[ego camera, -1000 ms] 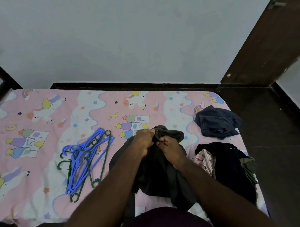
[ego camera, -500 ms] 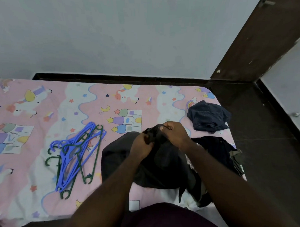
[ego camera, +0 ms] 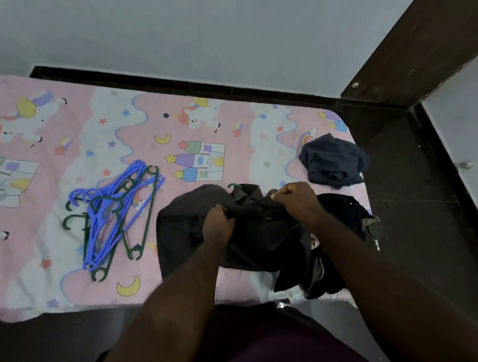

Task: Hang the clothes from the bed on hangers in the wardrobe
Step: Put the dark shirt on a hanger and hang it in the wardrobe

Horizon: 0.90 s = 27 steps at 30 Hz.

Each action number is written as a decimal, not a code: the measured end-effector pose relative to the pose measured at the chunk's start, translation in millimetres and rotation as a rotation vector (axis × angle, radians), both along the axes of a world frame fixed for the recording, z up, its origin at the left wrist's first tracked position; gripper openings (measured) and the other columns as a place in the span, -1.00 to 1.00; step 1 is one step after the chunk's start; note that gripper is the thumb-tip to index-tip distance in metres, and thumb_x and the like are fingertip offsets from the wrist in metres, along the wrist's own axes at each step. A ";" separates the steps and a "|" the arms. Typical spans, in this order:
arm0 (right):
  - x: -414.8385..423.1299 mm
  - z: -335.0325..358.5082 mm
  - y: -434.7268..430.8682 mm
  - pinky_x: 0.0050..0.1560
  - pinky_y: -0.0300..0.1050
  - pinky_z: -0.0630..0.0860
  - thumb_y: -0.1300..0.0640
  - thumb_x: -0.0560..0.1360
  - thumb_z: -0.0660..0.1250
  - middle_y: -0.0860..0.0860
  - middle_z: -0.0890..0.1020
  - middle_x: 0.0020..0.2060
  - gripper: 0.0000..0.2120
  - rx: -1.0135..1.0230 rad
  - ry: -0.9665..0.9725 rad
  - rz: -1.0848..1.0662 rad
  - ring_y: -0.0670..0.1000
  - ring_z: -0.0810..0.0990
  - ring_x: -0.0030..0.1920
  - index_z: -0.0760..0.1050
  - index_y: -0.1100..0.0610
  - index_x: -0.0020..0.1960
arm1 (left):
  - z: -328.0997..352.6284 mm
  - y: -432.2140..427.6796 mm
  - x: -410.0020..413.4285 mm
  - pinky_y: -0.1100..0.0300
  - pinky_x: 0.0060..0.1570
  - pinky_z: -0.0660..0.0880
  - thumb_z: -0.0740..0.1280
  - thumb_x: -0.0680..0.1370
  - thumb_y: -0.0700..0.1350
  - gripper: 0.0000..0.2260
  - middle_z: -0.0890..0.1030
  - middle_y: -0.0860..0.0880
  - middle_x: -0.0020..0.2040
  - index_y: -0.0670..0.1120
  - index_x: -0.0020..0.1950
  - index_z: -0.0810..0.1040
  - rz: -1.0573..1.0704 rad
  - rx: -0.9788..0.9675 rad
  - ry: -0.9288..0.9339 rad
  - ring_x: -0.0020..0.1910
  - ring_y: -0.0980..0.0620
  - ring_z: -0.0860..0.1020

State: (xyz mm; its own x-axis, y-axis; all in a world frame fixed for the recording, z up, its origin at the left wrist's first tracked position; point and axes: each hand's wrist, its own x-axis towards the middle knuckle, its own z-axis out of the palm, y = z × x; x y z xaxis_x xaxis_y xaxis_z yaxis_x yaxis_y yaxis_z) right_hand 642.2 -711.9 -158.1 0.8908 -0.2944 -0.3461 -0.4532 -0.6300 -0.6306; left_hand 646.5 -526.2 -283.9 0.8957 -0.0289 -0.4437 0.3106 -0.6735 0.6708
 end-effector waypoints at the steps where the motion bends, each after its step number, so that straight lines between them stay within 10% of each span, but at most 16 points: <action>1: 0.3 0.8 -0.6 -0.37 -0.42 0.36 0.18 0.46 0.44 -0.05 0.59 -0.38 -0.83 -0.024 0.026 0.019 -0.20 0.48 -0.36 0.63 0.30 -0.20 | 0.0 -4.0 -1.1 -0.03 0.16 0.50 0.38 0.54 -0.10 -0.72 0.57 -0.13 0.14 -0.15 0.21 0.49 -0.019 0.006 0.010 0.13 -0.11 0.55; 11: 11.1 26.4 1.4 -0.47 -0.27 0.19 0.12 0.62 0.21 0.10 0.32 -0.39 -0.67 -0.050 0.101 0.137 0.00 0.27 -0.39 0.28 0.18 -0.30 | -12.4 -34.8 5.3 -0.12 0.20 0.46 0.38 0.44 0.27 -0.32 0.45 -0.17 0.28 -0.15 0.37 0.37 0.128 0.171 0.259 0.25 -0.23 0.46; 18: 14.7 23.2 -6.5 -0.12 -0.11 0.34 0.06 0.60 0.24 0.06 0.52 -0.19 -0.70 0.051 0.061 -0.049 0.01 0.45 -0.15 0.51 0.33 -0.04 | -10.3 -41.3 29.1 -0.04 0.12 0.48 0.30 0.57 0.01 -0.71 0.59 -0.16 0.14 -0.16 0.17 0.55 0.207 0.044 0.064 0.14 -0.19 0.55; 23: 22.2 25.5 -11.6 -0.16 0.00 0.35 0.00 0.40 0.31 0.11 0.41 -0.33 -0.71 0.252 0.056 -0.254 0.06 0.39 -0.25 0.43 0.24 -0.27 | -11.6 -33.1 17.9 0.09 -0.04 0.41 0.31 0.55 -0.11 -0.85 0.61 -0.17 -0.01 -0.19 0.00 0.53 0.221 -0.085 -0.027 0.03 -0.20 0.57; 27: 25.8 27.2 -5.6 -0.19 0.01 0.31 0.02 0.34 0.31 0.10 0.36 -0.32 -0.82 0.346 0.043 -0.259 0.07 0.33 -0.26 0.40 0.11 -0.27 | -6.1 -50.4 12.2 -0.01 0.15 0.44 0.41 0.46 0.07 -0.53 0.53 -0.15 0.20 -0.17 0.24 0.44 0.170 -0.073 0.093 0.21 -0.19 0.50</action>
State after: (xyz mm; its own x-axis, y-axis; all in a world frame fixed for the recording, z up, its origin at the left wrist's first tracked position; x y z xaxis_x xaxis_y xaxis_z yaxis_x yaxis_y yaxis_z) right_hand 668.0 -717.5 -130.9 0.7851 -0.3665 -0.4992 -0.5993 -0.2464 -0.7617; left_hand 658.7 -576.6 -290.0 0.8459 0.0841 -0.5267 0.4782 -0.5571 0.6790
